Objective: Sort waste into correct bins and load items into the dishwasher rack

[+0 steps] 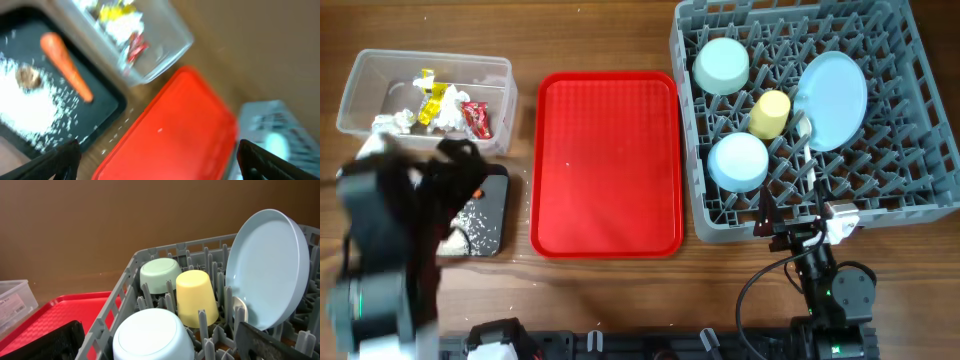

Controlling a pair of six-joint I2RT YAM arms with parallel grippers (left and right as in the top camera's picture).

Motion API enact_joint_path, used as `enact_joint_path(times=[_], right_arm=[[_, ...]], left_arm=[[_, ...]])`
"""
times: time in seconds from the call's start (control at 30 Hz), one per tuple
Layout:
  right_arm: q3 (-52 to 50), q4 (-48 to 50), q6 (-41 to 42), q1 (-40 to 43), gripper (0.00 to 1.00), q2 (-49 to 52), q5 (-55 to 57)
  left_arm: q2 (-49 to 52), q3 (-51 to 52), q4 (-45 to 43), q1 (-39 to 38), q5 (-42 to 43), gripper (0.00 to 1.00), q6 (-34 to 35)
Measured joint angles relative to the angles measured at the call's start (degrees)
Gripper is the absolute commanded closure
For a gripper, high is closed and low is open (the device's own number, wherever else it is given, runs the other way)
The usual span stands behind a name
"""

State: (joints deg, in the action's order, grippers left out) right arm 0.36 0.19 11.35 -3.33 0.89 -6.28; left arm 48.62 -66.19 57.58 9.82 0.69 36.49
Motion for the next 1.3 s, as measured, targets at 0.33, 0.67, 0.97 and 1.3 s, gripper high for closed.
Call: enact_joint_path(times=[0.33, 0.67, 0.97, 1.3], right_arm=[[0.0, 0.0, 0.0, 0.0, 0.0, 0.0, 0.2], [0.0, 0.0, 0.0, 0.0, 0.0, -0.1, 0.2], [0.0, 0.0, 0.0, 0.0, 0.0, -0.1, 0.2], [0.0, 0.0, 0.0, 0.0, 0.0, -0.1, 0.2]], left_arm=[[-35.0, 10.3, 0.4, 0.0, 0.0, 0.0, 0.0], [-47.7, 35.6, -17.7, 0.0, 1.7, 0.0, 0.1], [-47.8, 54.2, -47.4, -1.1, 6.5, 0.0, 0.1], [-47.8, 62.0, -49.0, -4.4, 4.9, 0.0, 0.0]])
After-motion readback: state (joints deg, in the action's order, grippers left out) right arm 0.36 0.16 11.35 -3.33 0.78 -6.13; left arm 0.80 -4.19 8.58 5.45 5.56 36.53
